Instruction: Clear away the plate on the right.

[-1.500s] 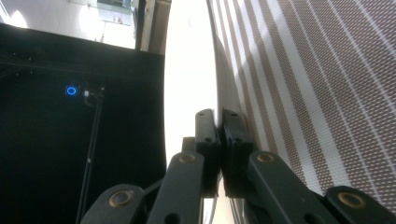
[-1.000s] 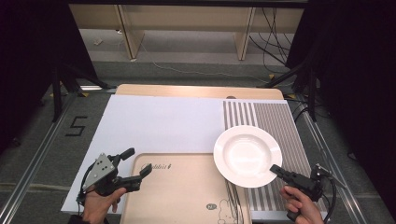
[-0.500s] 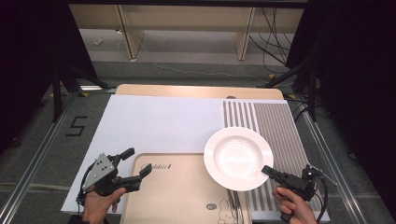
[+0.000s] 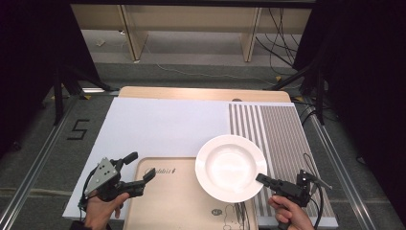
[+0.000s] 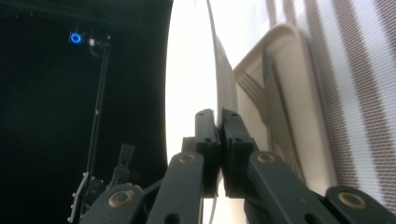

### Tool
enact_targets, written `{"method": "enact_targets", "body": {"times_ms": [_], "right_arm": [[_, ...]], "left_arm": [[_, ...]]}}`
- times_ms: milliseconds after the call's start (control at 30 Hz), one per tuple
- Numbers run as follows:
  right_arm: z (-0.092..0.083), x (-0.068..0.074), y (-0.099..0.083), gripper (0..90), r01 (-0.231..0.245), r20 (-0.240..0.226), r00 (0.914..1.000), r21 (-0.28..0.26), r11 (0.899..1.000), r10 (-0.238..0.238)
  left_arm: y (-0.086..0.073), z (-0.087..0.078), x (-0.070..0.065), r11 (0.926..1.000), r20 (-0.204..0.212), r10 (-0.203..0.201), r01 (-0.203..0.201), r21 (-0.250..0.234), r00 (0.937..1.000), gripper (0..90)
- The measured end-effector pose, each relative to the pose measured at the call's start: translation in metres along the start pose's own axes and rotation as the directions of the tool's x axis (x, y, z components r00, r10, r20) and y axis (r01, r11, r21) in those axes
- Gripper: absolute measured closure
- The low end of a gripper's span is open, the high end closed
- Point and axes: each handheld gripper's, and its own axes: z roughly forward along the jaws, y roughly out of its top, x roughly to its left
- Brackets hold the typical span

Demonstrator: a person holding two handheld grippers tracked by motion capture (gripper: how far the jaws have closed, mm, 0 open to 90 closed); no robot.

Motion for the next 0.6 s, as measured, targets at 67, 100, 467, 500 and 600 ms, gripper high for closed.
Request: {"method": "enact_targets", "body": {"times_ms": [67, 100, 467, 500, 600], "right_arm": [[0.005, 0.001, -0.003, 87.6, 0.001, 0.000, 1.0000, -0.007, 1.000, -0.001], [0.006, 0.002, -0.003, 87.7, 0.004, 0.008, 1.0000, 0.006, 1.000, -0.004], [0.022, 0.004, -0.013, 87.5, 0.013, 0.005, 0.9999, 0.050, 0.999, -0.013], [0.022, 0.005, -0.013, 87.5, -0.001, -0.003, 1.0000, 0.075, 0.997, 0.001], [0.026, 0.004, -0.016, 87.5, 0.022, -0.002, 0.9998, 0.097, 0.995, -0.022]], "left_arm": [[0.000, 0.000, 0.000, 1.0000, 0.001, -0.003, 0.003, 0.000, 1.0000, 16.0], [0.000, 0.000, 0.000, 1.0000, 0.000, -0.002, 0.002, -0.001, 1.0000, 16.0], [0.000, -0.001, 0.000, 1.0000, -0.002, -0.003, 0.003, -0.004, 1.0000, 16.0], [0.000, -0.001, 0.000, 1.0000, -0.002, -0.003, 0.003, -0.004, 1.0000, 16.0], [0.000, -0.001, 0.000, 1.0000, 0.000, -0.001, 0.001, -0.003, 1.0000, 16.0]]}}
